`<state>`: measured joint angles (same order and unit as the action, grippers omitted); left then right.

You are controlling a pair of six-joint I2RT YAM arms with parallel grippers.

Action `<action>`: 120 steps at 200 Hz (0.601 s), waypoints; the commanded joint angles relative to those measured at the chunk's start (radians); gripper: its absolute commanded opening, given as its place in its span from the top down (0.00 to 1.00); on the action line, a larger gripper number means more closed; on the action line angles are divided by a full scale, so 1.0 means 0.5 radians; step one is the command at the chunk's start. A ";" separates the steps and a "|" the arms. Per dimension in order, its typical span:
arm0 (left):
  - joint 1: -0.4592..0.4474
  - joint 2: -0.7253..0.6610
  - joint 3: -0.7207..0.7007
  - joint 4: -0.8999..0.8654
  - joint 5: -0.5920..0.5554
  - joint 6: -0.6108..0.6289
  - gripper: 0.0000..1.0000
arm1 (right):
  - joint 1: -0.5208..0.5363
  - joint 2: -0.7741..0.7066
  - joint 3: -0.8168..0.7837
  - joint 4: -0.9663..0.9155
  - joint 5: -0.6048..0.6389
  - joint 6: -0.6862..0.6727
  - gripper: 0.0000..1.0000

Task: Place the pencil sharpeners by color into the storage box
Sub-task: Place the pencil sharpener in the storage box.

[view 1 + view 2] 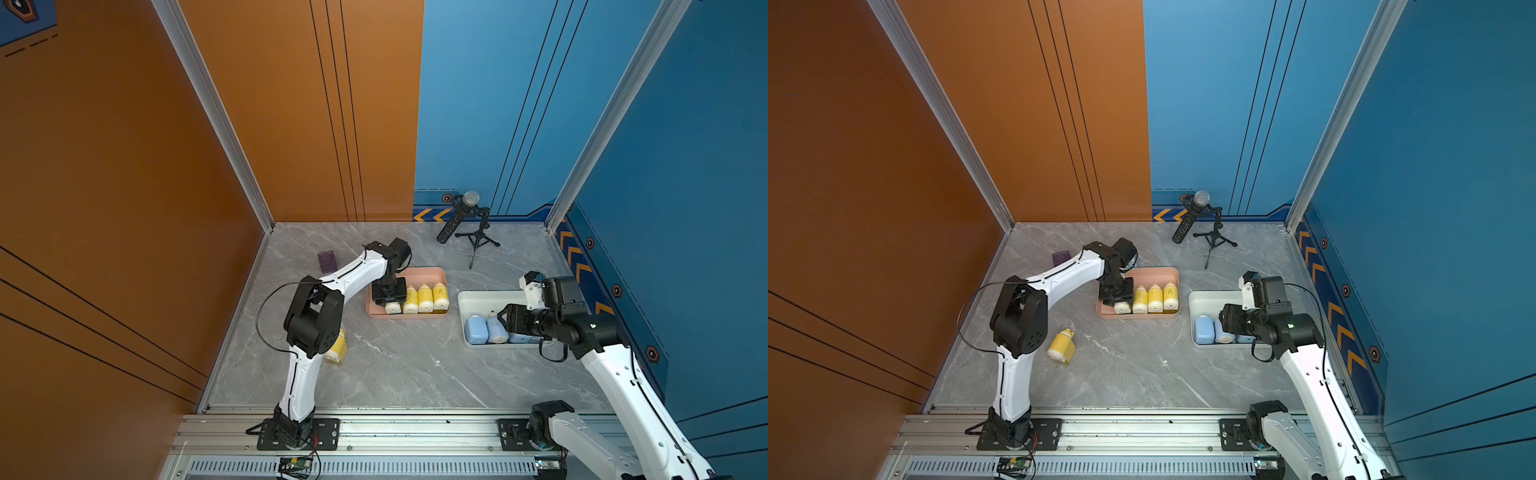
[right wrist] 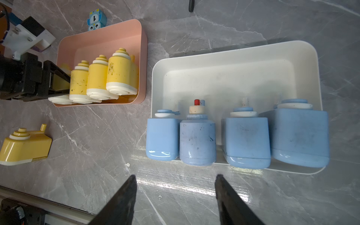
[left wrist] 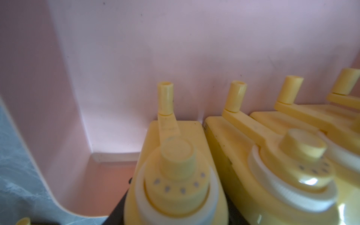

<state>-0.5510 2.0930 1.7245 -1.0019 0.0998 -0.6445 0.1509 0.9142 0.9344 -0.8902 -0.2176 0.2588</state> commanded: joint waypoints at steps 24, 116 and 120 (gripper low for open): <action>-0.013 0.051 0.065 -0.036 -0.035 -0.021 0.59 | -0.015 -0.023 -0.019 -0.061 -0.019 0.001 0.35; -0.015 0.101 0.098 -0.039 -0.039 -0.030 0.55 | -0.016 -0.012 -0.017 -0.061 -0.020 -0.005 0.35; -0.015 0.100 0.098 -0.038 -0.039 -0.030 0.55 | -0.018 -0.012 -0.017 -0.062 -0.020 -0.004 0.35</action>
<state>-0.5510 2.1216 1.7527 -1.0107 0.0978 -0.6487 0.1493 0.9134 0.9344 -0.8902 -0.2176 0.2588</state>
